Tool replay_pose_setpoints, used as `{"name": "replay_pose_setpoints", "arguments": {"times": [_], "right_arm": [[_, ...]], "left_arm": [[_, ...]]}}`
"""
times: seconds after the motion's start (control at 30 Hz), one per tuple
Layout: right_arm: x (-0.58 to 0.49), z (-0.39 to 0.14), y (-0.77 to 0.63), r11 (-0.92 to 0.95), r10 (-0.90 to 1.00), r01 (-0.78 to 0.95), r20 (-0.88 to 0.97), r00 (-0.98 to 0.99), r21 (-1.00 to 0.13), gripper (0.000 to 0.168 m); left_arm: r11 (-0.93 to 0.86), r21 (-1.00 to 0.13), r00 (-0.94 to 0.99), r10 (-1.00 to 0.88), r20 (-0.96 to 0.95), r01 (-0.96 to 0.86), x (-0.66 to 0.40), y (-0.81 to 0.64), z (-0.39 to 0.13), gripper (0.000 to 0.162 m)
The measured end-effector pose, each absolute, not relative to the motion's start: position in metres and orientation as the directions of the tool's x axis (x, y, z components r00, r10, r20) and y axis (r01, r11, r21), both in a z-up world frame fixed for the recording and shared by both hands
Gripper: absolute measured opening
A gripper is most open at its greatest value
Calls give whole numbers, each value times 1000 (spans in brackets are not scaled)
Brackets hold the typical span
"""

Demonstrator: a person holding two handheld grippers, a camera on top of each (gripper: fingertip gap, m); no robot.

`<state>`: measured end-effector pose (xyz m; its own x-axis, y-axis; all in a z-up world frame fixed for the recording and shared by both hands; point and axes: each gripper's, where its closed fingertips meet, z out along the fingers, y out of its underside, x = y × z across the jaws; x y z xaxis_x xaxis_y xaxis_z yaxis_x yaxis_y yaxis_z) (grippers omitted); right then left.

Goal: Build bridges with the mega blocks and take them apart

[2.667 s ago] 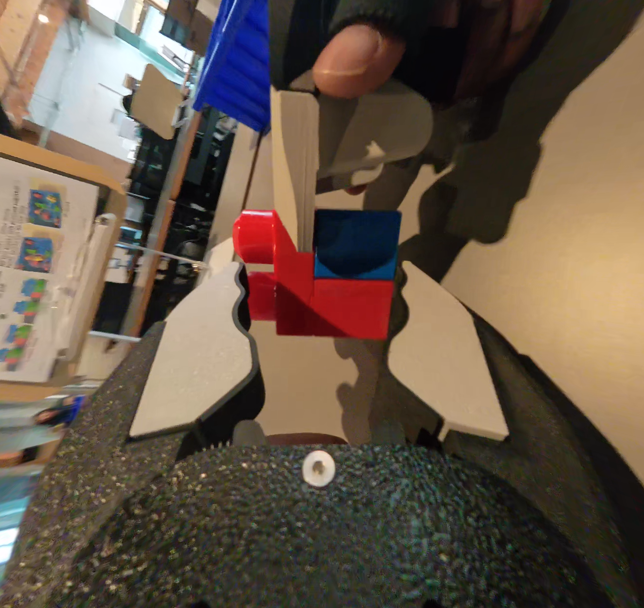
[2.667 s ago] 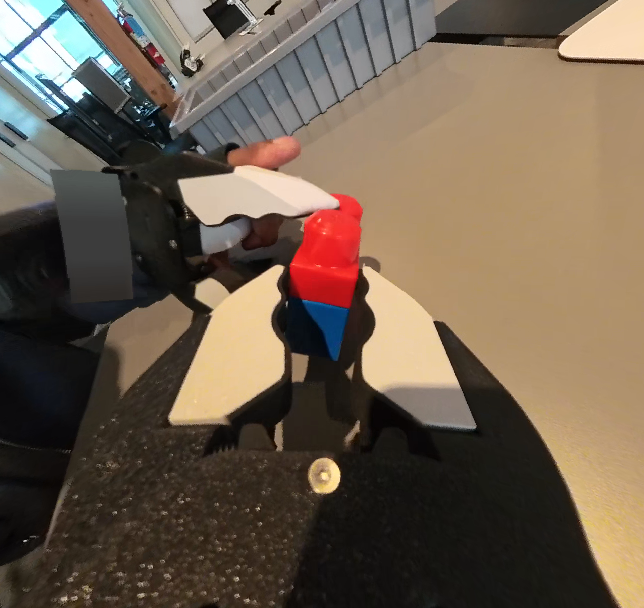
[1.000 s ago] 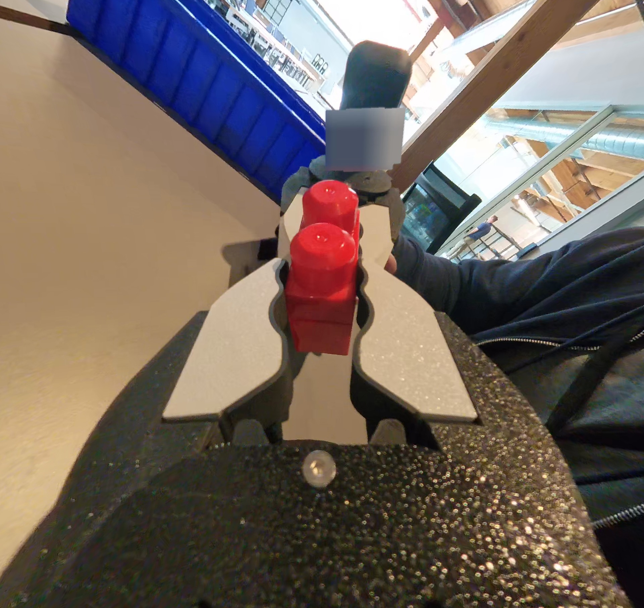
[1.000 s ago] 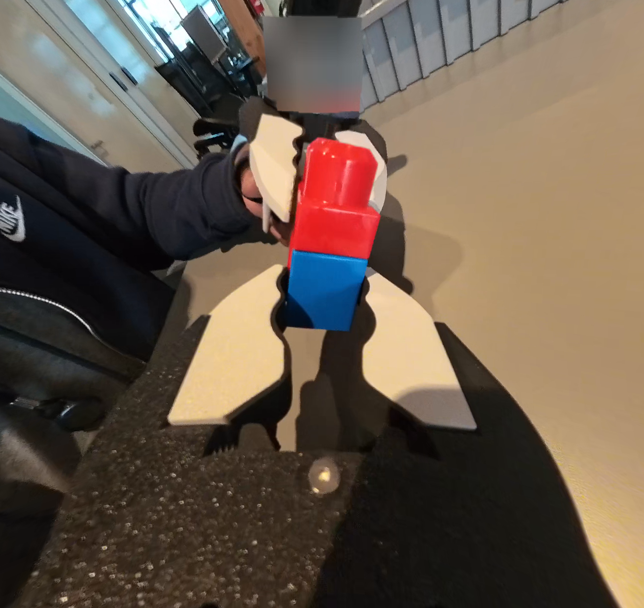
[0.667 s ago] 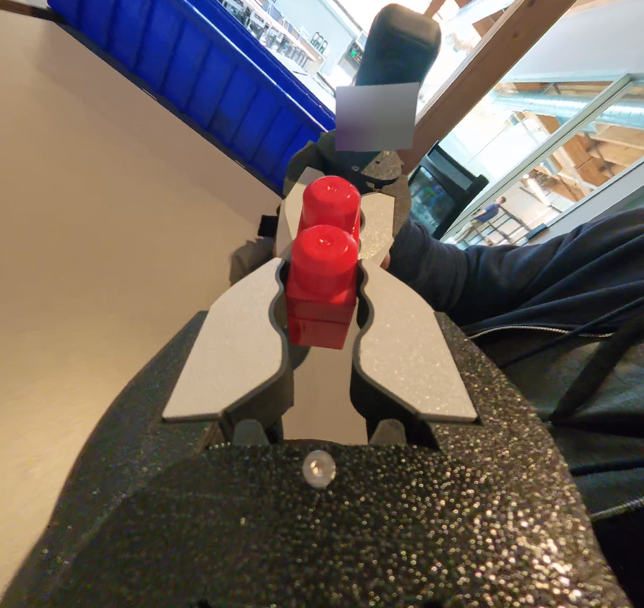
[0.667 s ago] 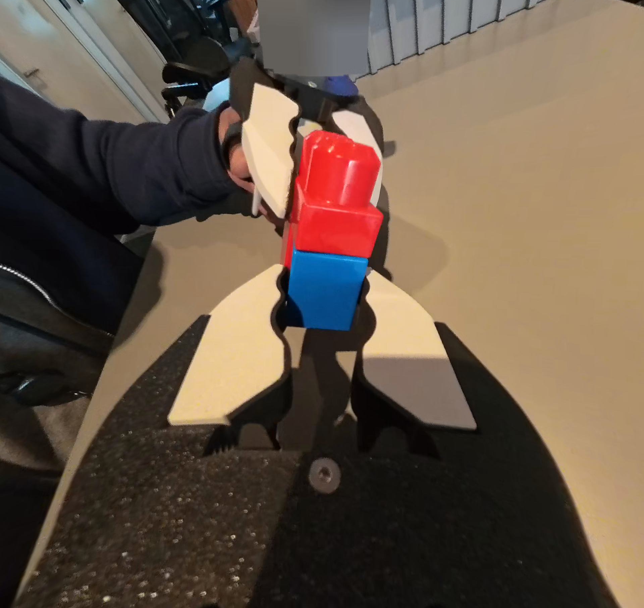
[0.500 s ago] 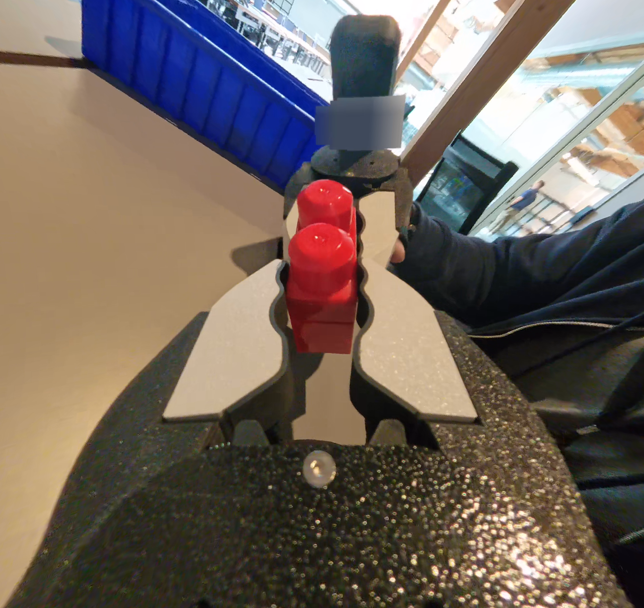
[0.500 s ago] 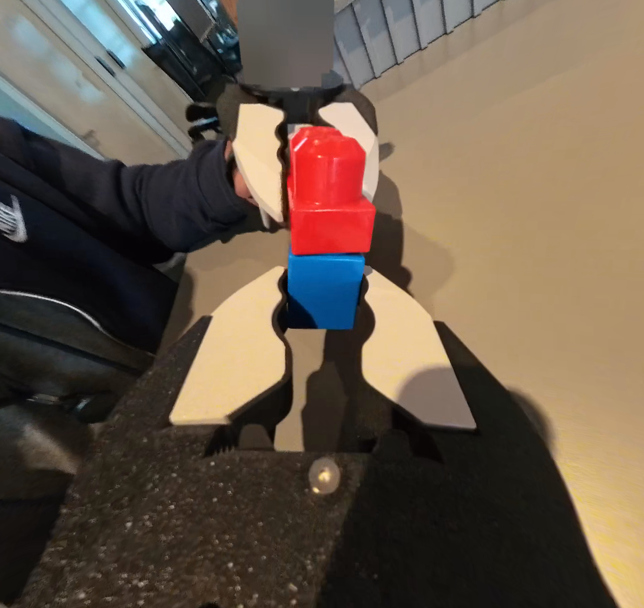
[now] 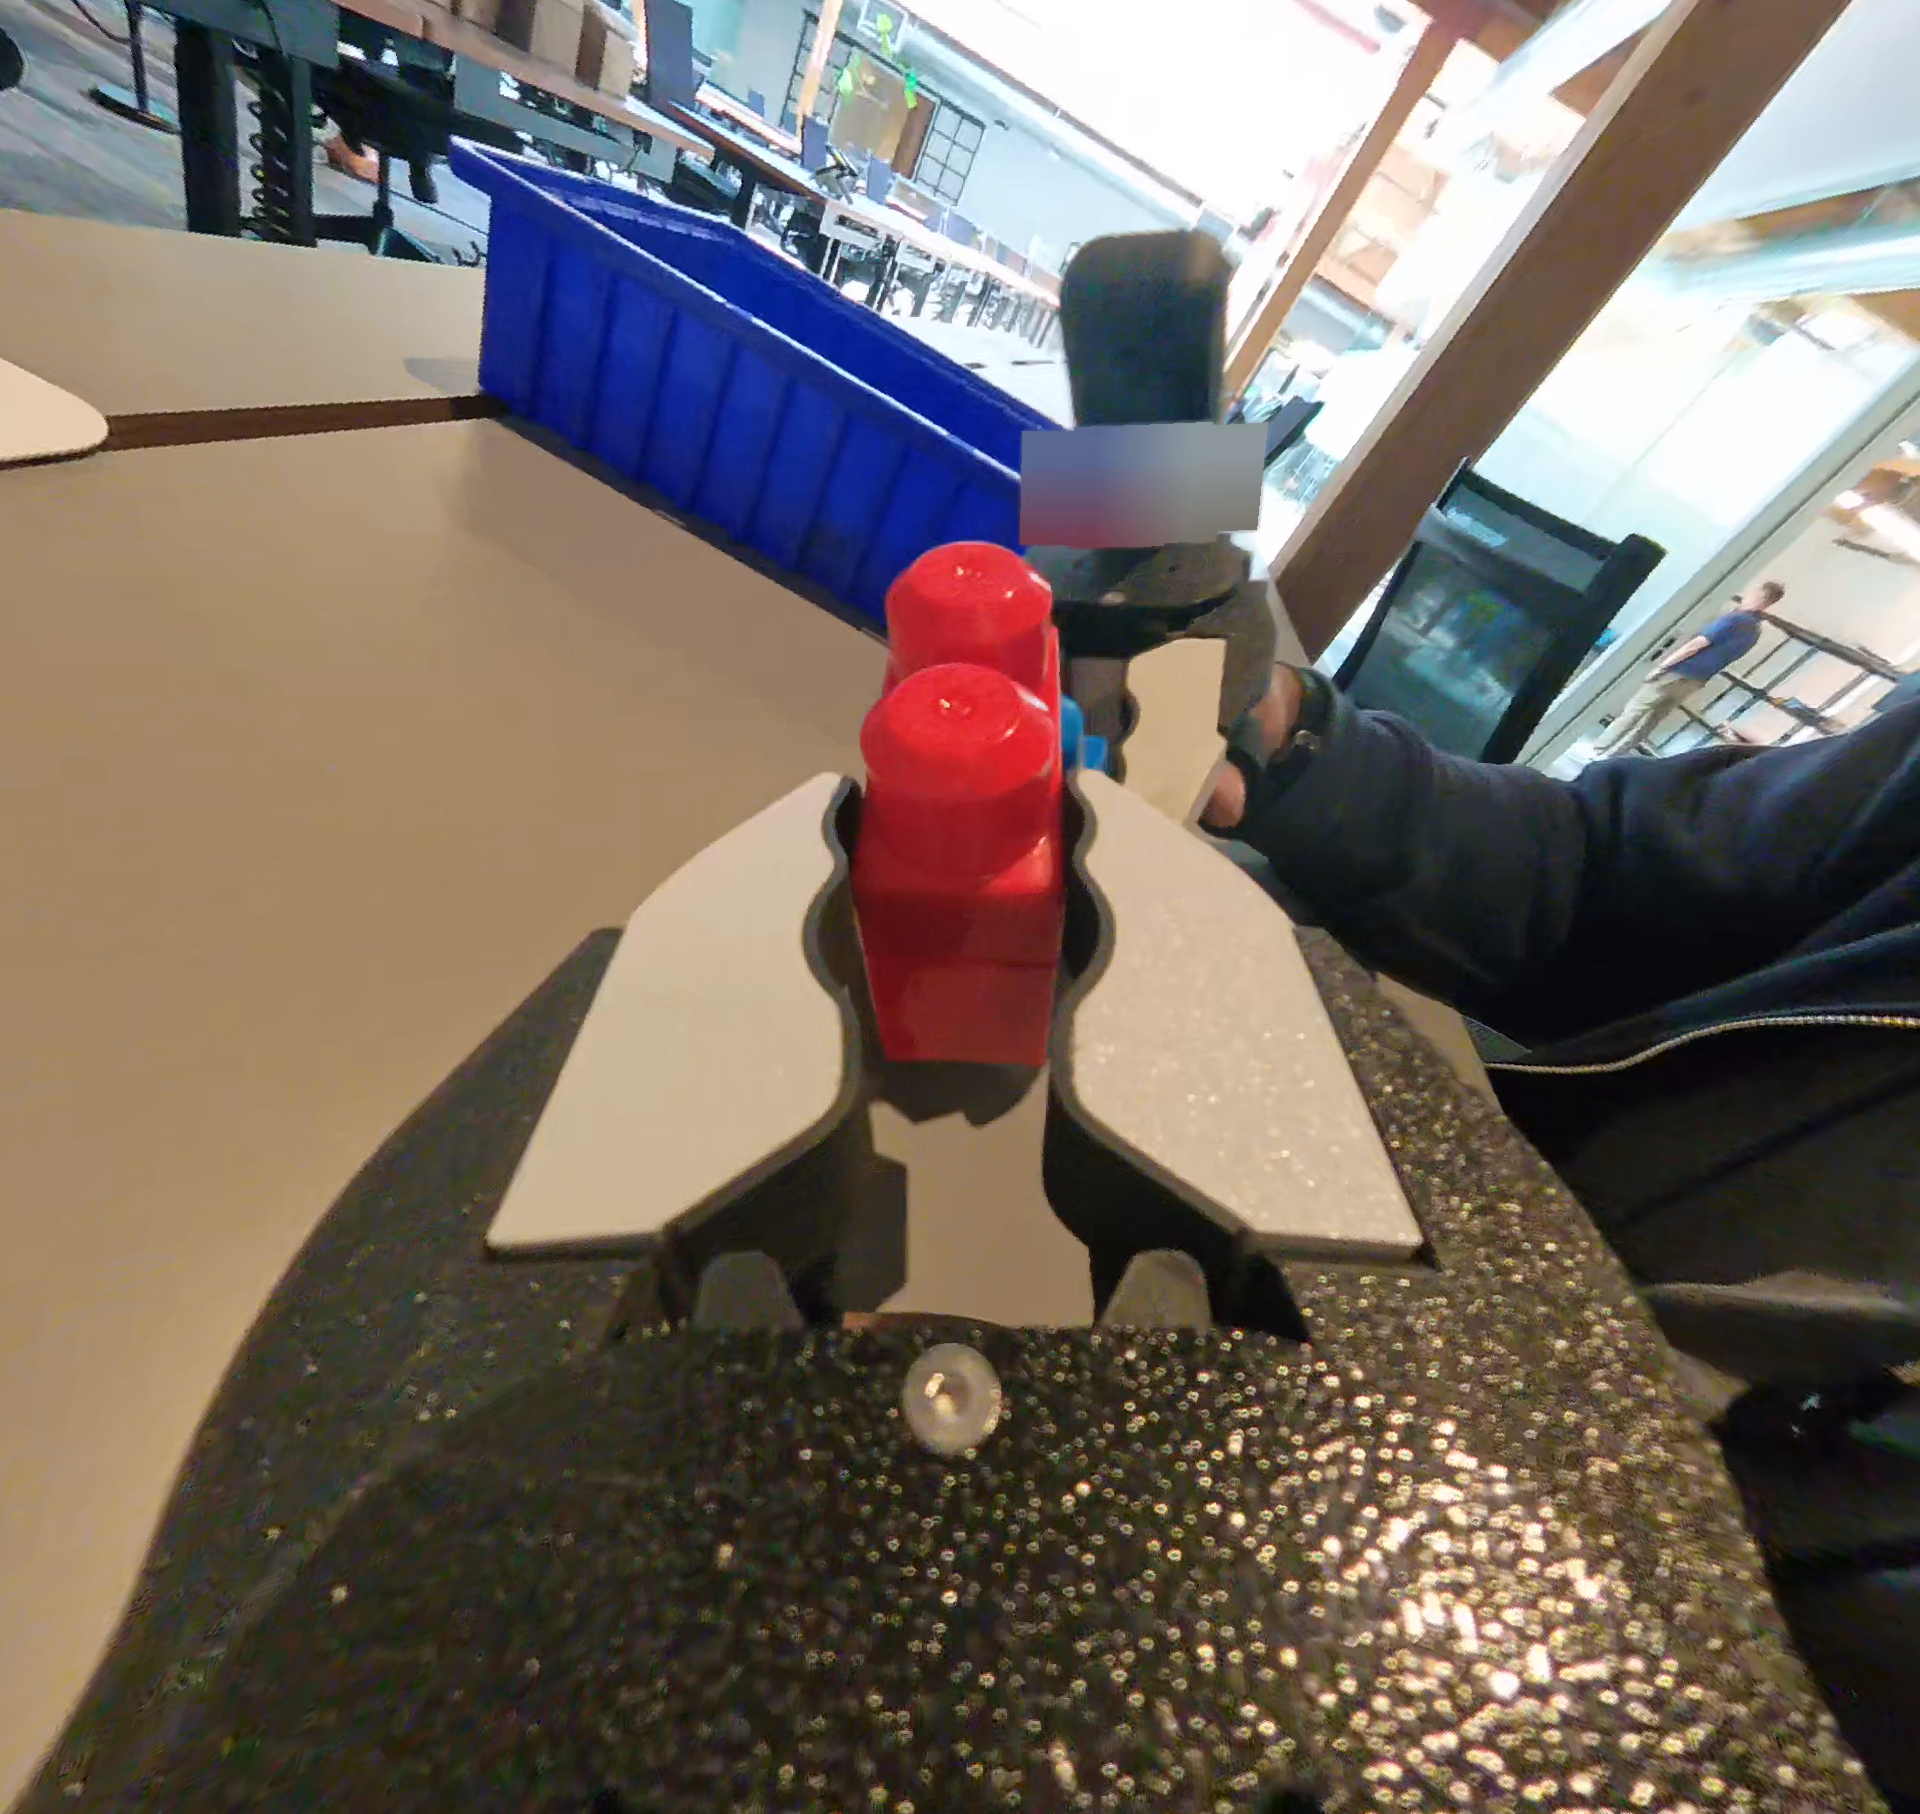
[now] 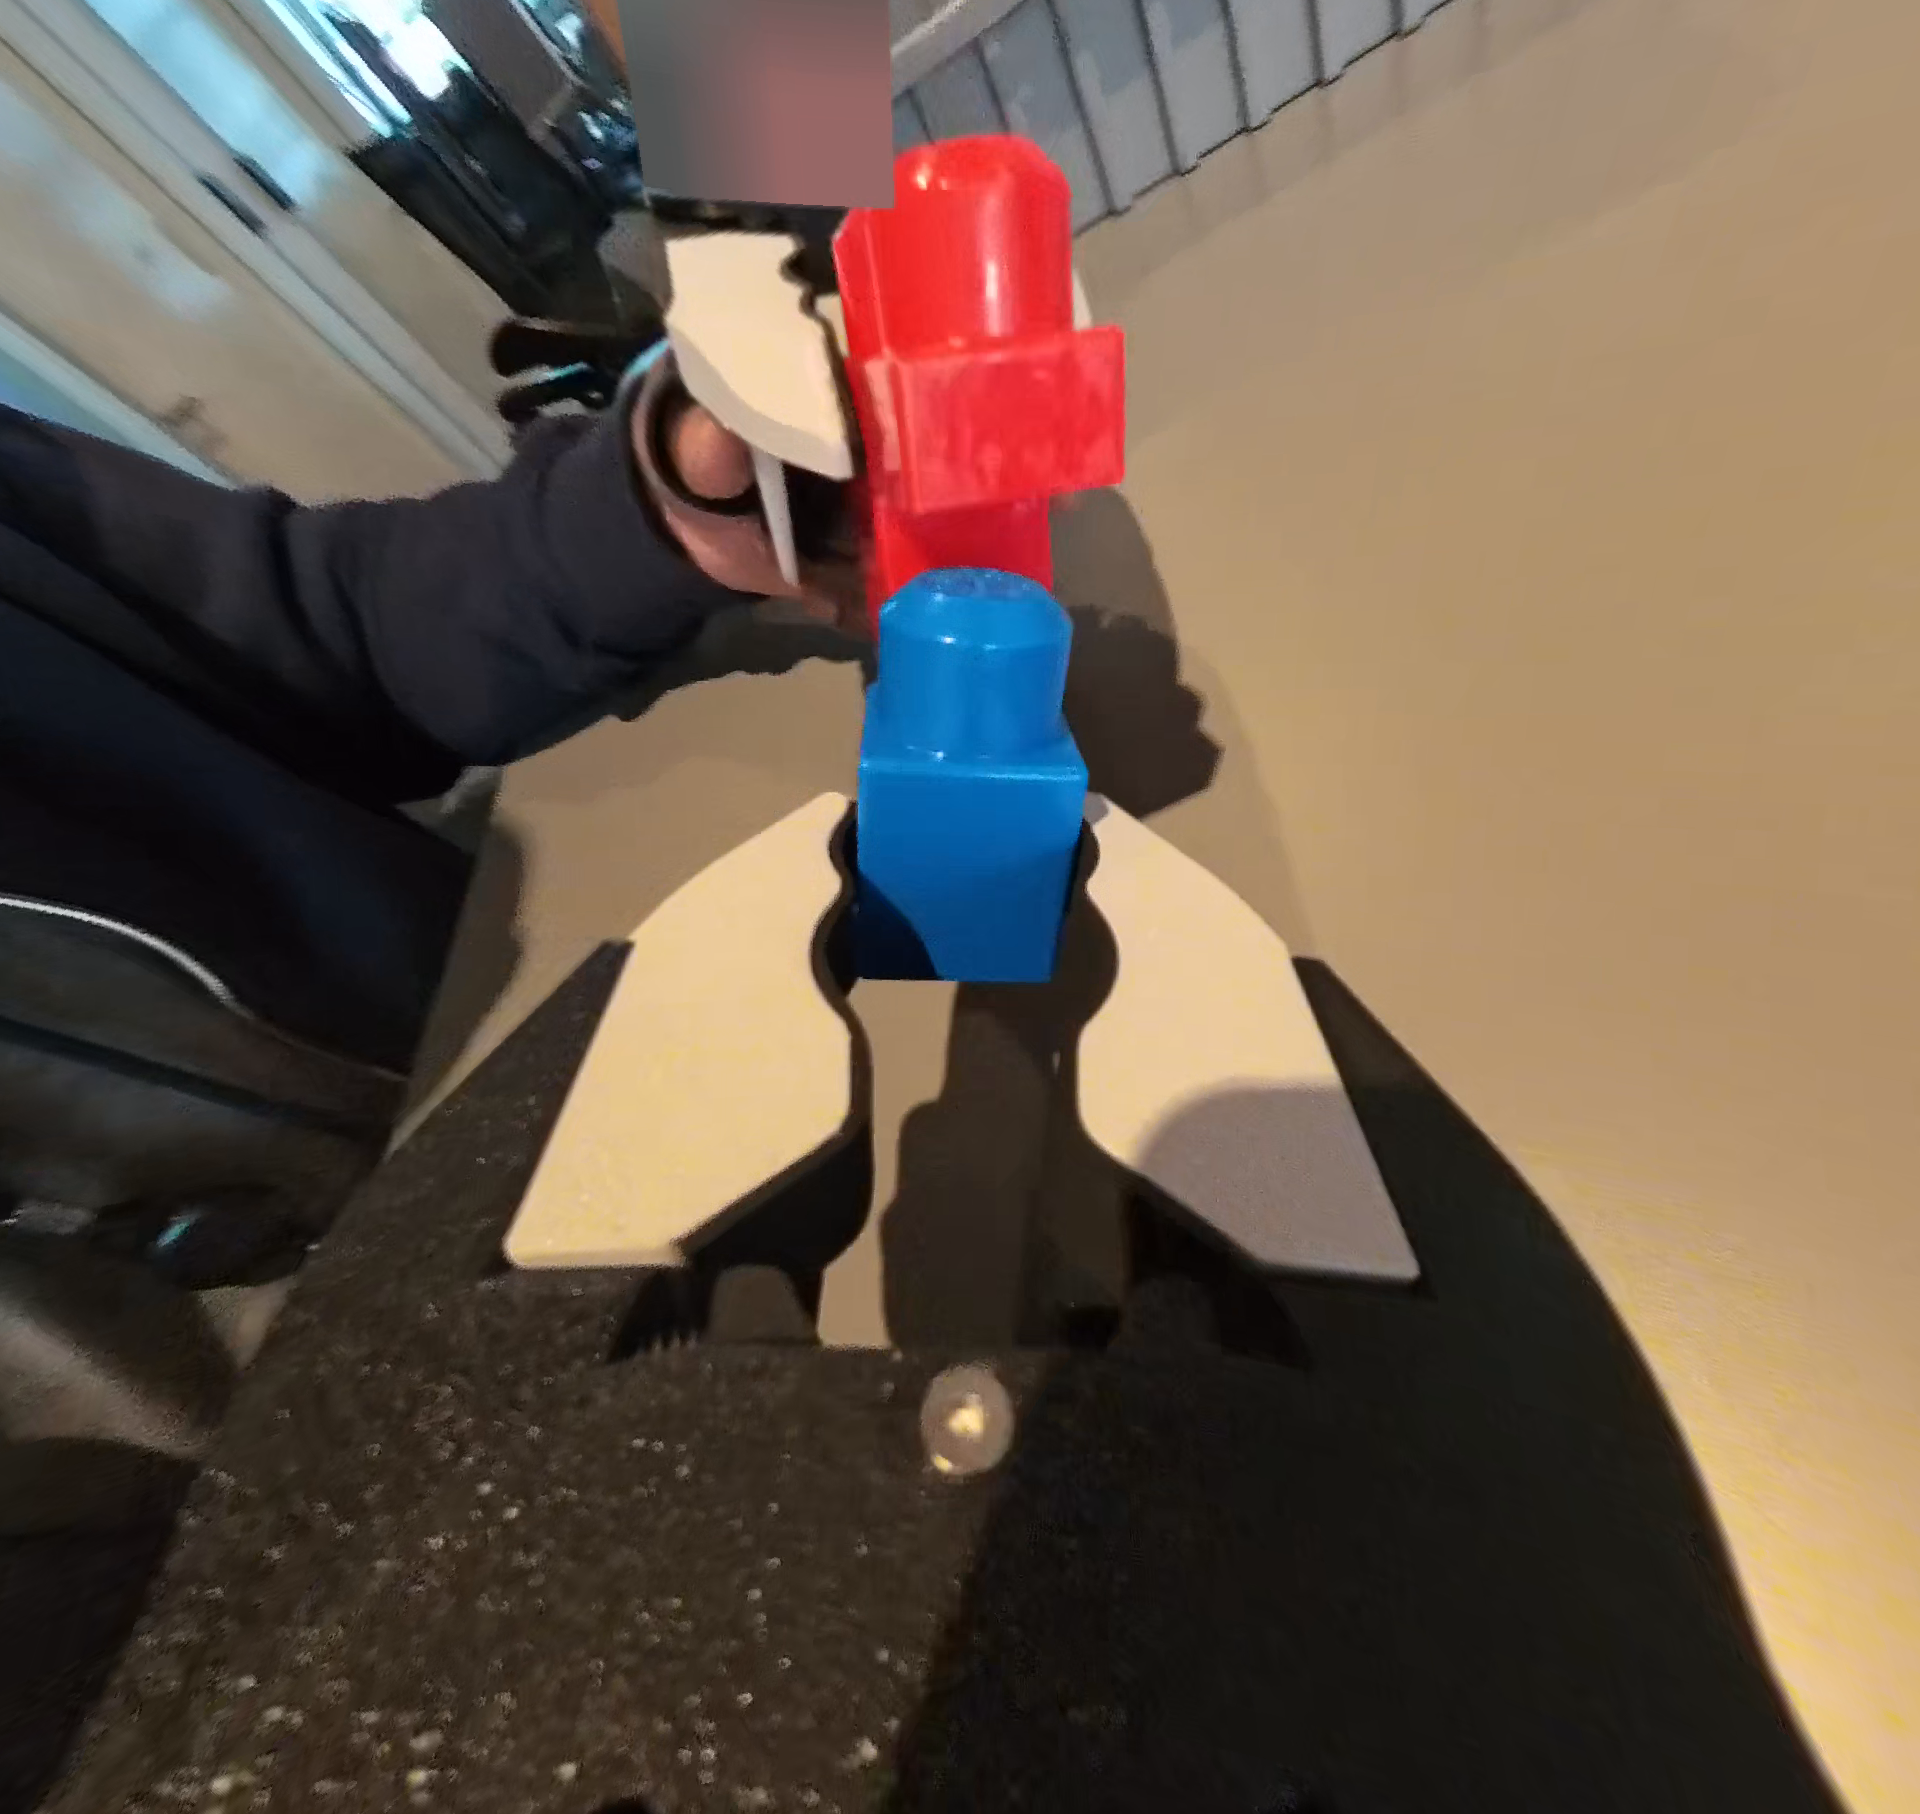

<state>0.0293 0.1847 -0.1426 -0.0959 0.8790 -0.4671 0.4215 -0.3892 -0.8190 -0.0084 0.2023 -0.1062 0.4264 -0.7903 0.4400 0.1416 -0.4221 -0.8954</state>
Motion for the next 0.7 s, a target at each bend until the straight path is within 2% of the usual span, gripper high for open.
{"name": "replay_pose_setpoints", "arguments": {"times": [0.17,0.3,0.37,0.47,0.57,0.7], "right_arm": [[45,-103,210,-243,969,380,-242,51,-893,36],[106,-37,269,-201,941,305,-97,323,-931,36],[155,-26,316,-230,875,364,-28,483,-902,37],[229,-53,392,-405,752,449,-11,659,-796,37],[274,-103,443,-620,650,400,-158,743,-675,37],[306,-161,466,-747,554,390,-181,812,-538,38]], "left_arm": [[-398,-912,471,-789,395,98,-6,206,-115,35],[-394,-915,490,-783,382,83,-7,208,-120,35],[-389,-918,495,-783,376,82,-8,209,-120,35],[-391,-918,502,-782,369,66,-7,209,-122,35],[-386,-921,507,-784,357,50,-6,208,-124,35],[-383,-922,511,-783,354,51,-6,209,-124,35]]}}
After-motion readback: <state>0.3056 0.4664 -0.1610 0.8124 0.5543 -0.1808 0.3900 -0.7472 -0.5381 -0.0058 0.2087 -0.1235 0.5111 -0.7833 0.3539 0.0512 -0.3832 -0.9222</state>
